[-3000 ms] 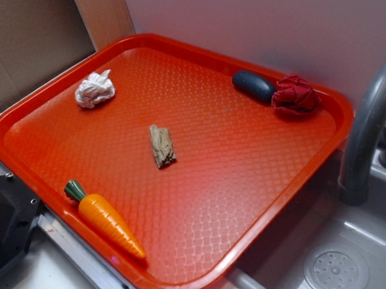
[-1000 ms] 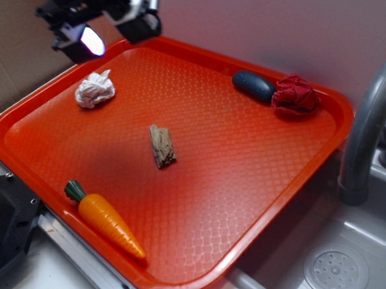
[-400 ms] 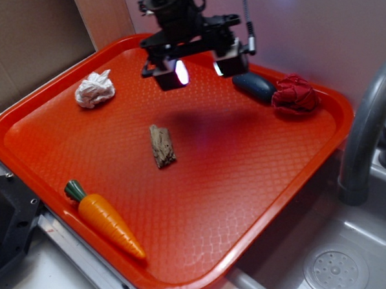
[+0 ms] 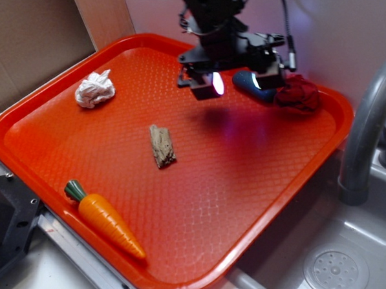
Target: Grab the plastic pickle.
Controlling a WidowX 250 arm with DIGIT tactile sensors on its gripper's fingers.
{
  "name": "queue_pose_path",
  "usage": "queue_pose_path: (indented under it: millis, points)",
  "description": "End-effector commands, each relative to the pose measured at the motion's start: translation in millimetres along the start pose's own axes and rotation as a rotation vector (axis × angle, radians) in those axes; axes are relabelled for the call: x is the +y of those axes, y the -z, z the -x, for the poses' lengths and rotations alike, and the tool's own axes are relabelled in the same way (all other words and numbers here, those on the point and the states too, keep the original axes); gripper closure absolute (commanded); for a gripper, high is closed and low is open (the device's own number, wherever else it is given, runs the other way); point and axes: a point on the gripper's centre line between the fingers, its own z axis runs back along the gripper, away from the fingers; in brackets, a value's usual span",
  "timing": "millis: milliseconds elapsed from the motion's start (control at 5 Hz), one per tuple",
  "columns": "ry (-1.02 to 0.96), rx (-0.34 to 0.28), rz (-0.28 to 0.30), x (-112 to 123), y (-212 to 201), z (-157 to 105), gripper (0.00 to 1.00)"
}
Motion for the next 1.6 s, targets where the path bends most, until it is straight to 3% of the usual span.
queue_pose_path:
  millis: [0,400,600,800,1000,1200,1400]
  points:
    - [0.034,-0.065,0.000,-1.3,0.0,-24.7,0.00]
    - [0.029,-0.022,-0.039,7.2,16.3,-29.6,0.00]
    - [0.036,-0.028,-0.014,8.9,6.3,-28.4,0.00]
    - [0.021,-0.119,0.053,19.5,-33.5,-27.0,0.00]
    - [-0.062,-0.154,0.110,38.1,-58.8,-31.0,0.00]
    - [-0.111,-0.189,0.074,45.4,-58.5,-38.3,0.00]
    - [-0.175,-0.177,0.048,47.3,-49.1,-46.3,0.00]
